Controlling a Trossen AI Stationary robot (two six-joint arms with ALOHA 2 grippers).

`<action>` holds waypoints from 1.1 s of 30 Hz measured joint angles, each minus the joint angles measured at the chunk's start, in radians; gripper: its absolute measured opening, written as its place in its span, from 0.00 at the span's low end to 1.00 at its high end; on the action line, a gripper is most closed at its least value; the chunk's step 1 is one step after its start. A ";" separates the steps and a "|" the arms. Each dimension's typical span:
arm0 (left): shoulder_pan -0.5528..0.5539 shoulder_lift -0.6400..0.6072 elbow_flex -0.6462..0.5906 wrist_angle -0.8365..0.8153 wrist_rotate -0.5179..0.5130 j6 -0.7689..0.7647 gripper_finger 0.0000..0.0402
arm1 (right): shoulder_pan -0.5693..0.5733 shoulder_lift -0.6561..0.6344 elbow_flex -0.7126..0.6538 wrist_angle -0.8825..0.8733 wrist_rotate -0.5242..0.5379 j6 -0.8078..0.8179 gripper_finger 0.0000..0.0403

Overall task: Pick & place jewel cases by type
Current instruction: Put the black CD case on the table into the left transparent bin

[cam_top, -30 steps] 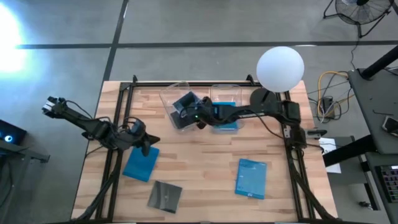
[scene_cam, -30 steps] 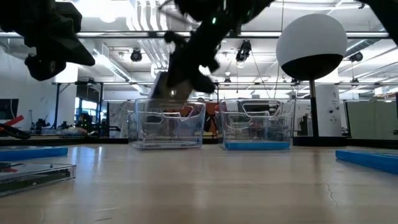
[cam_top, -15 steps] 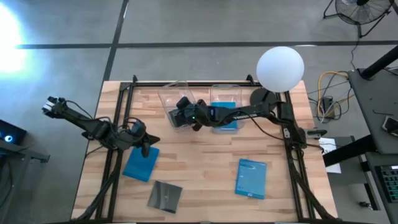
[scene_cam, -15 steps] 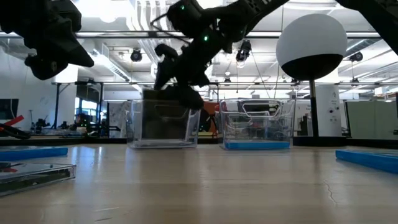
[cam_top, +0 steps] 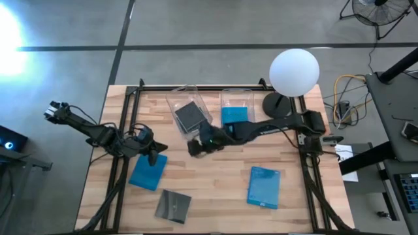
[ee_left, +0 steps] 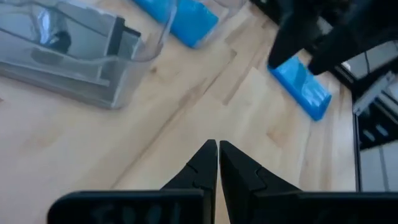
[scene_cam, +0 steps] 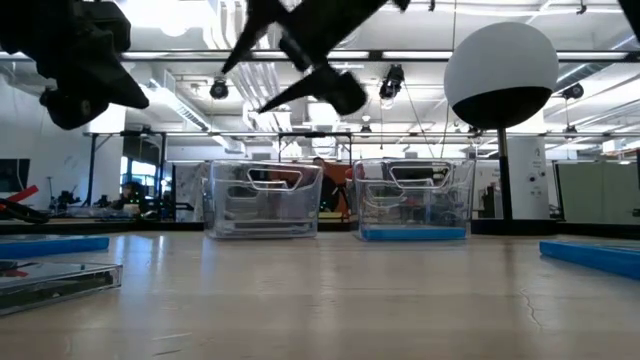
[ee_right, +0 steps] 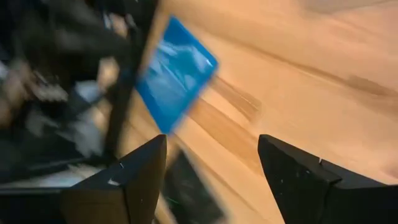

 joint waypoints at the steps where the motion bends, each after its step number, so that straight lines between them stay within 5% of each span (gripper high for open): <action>1: 0.000 0.000 0.000 -0.005 0.015 -0.001 0.00 | 0.021 -0.014 0.000 -0.045 0.001 -0.035 0.61; 6: 0.000 0.018 0.000 -0.068 0.149 -0.081 0.00 | 0.126 -0.047 0.000 -0.226 -0.016 0.000 0.60; 12: -0.049 0.136 0.000 -0.070 0.523 -0.155 0.00 | 0.199 0.009 -0.003 -0.221 -0.028 0.047 0.59; 15: -0.131 0.203 0.000 -0.046 0.622 -0.176 0.00 | 0.221 0.049 -0.003 -0.197 -0.027 0.060 0.60; 24: -0.483 0.426 0.011 0.178 0.588 -0.276 0.00 | 0.251 0.135 -0.003 -0.107 -0.029 0.061 0.58; 33: -0.535 0.731 0.020 0.498 0.609 -0.329 0.00 | 0.252 0.186 -0.003 -0.003 -0.112 0.050 0.57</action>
